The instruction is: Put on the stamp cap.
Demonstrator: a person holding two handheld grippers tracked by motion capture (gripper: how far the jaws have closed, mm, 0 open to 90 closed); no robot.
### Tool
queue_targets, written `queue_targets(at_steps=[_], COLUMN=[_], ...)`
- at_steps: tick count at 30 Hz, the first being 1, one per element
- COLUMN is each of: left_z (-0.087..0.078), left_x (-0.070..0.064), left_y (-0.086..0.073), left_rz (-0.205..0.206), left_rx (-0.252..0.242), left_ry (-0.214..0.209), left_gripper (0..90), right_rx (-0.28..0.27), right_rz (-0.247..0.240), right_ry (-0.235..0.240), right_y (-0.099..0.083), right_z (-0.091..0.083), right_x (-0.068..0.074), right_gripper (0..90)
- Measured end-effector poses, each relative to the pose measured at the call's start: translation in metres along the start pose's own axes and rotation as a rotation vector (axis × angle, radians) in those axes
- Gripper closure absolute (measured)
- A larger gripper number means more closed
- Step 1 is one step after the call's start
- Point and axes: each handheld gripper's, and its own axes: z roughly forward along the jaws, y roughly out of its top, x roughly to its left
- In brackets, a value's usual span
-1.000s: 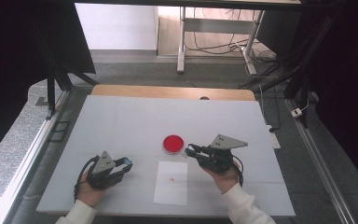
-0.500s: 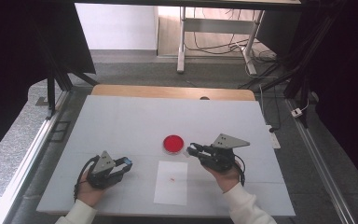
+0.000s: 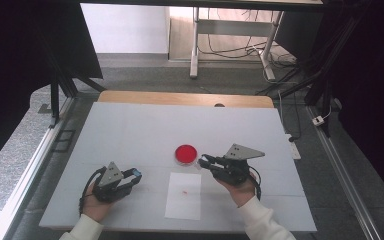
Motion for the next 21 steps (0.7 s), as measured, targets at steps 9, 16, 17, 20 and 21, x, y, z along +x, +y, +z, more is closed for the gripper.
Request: queue_targets(at_steps=[9, 16, 17, 20, 21], left_z=[0.003, 0.004, 0.005, 0.007, 0.007], left_x=[-0.003, -0.006, -0.006, -0.008, -0.009], left_y=[0.004, 0.007, 0.008, 0.01, 0.011], left_rz=[0.015, 0.02, 0.023, 0.027, 0.03], left_rx=[-0.004, -0.009, -0.009, -0.011, -0.01], left_ry=[-0.005, -0.01, -0.012, -0.016, -0.018], left_gripper=[64.4, 64.4, 64.4, 64.4, 64.4], right_rx=[-0.001, 0.001, 0.002, 0.002, 0.002], right_rz=[0.002, 0.003, 0.005, 0.006, 0.004], right_ry=[-0.005, -0.004, -0.005, -0.004, -0.003], right_y=[-0.001, -0.001, -0.001, -0.001, -0.001], right_z=[-0.002, -0.001, -0.001, 0.0, 0.0], right_x=[0.001, 0.001, 0.0, 0.001, 0.001], right_gripper=[75.2, 75.2, 75.3, 75.2, 75.2])
